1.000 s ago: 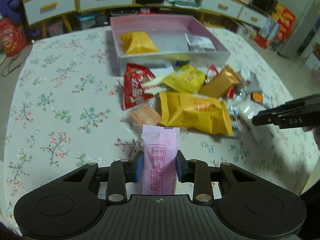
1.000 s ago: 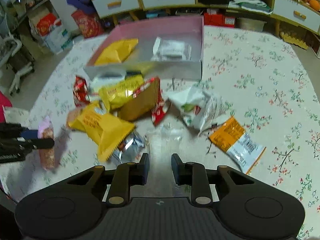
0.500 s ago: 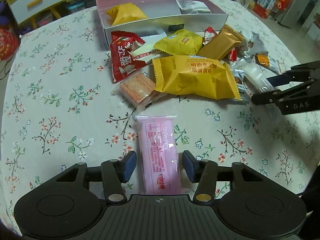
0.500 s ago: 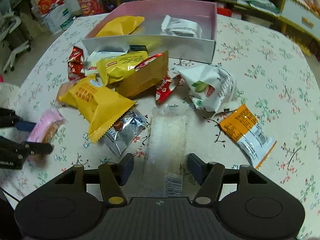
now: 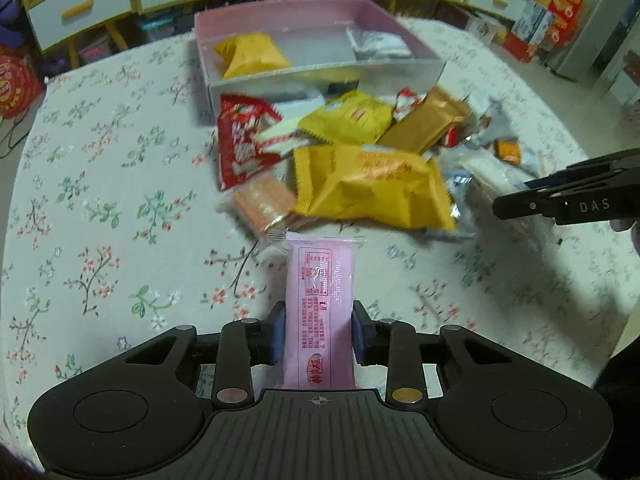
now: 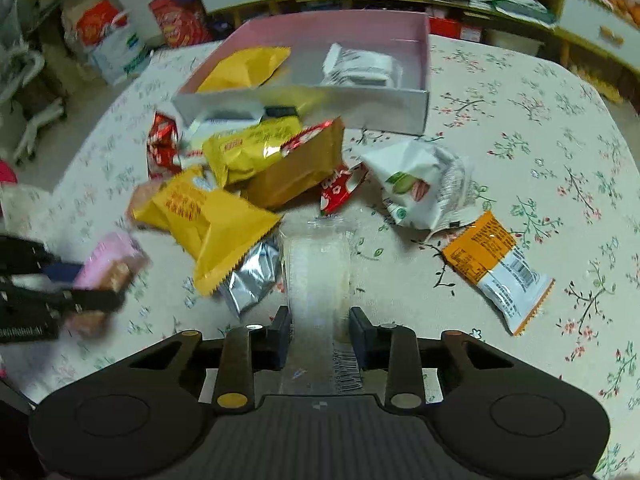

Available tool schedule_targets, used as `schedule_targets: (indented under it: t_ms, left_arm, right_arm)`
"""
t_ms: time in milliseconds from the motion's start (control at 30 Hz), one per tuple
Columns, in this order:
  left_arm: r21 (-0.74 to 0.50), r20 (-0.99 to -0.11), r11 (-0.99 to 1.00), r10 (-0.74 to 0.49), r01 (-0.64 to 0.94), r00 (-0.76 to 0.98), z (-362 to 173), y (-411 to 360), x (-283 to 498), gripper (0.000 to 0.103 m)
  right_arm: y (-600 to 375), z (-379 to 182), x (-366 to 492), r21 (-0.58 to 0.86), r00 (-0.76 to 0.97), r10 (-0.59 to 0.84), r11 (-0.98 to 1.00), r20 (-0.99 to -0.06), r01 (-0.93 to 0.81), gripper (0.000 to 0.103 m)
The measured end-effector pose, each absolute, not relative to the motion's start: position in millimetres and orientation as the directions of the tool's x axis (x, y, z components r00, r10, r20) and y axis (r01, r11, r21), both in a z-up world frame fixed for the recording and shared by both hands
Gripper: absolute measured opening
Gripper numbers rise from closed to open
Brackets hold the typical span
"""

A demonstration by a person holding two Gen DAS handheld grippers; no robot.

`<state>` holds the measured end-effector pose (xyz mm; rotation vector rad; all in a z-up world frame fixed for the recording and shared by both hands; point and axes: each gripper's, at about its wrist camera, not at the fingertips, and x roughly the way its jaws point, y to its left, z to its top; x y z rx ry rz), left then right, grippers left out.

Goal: Organize snacks
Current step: 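Lower the pink bar and clear bread into the tray and open both tools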

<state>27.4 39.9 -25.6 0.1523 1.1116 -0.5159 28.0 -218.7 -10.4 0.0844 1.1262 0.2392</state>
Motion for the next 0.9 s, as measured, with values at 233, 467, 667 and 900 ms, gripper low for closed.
schedule_targets:
  t_ms: [233,467,667,900]
  left_arm:
    - [-0.196,-0.839,0.861,-0.395,0.469,0.375,1.0,38.8,31.1,0.029]
    - [-0.237,-0.797,0.873,-0.426,0.427,0.429,19.5,34.1,55.1,0.029]
    - [-0.271,-0.769,0.887,-0.434,0.375,0.470,27.3,23.9,79.7,0.029]
    - [-0.303,-0.751,0.908,-0.415,0.291,0.514,22.4,6.7,113.0,0.029]
  right_arm:
    - [-233.2,15.3,28.5,0.277,0.461,0.293,0.955,-0.838,-0.103,0.000]
    - [-233.3,40.5,46.2,0.314,0.527,0.314,0.945,-0.790,-0.093,0.000]
    - [-234.6,50.7,76.0,0.342,0.566,0.313,0.938,-0.763,-0.059,0.000]
    - [-237.6,44.9,107.2,0.403,0.587,0.327,0.915,-0.741,-0.002,0.000]
